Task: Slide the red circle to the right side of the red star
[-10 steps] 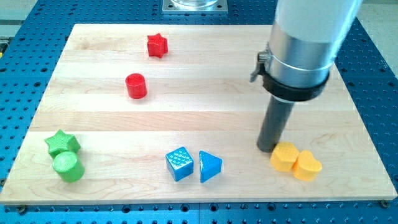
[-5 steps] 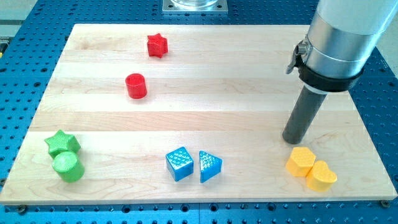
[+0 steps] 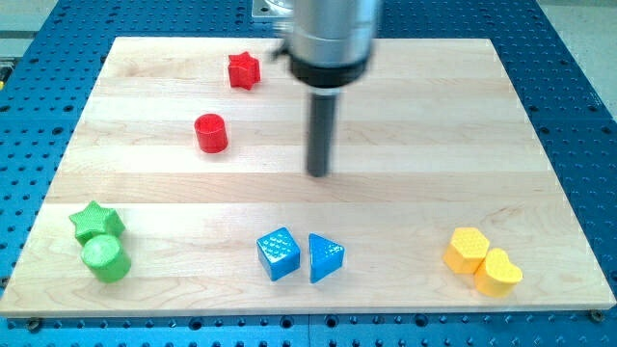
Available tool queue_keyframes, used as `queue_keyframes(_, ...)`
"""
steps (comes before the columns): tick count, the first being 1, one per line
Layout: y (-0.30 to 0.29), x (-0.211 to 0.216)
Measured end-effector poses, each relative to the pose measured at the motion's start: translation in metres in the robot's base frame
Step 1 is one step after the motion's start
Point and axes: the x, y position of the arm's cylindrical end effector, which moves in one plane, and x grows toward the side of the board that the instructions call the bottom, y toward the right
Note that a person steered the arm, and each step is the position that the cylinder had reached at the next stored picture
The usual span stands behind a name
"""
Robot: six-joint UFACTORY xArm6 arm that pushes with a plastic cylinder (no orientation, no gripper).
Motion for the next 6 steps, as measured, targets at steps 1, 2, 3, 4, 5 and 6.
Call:
queue_keyframes(1, -0.121, -0.008)
queue_keyframes(2, -0.129, -0.04)
queue_keyframes(3, -0.079, -0.029)
queue_keyframes(4, -0.061, -0.03)
queue_keyframes(5, -0.037, -0.049)
queue_keyframes(6, -0.036, -0.111)
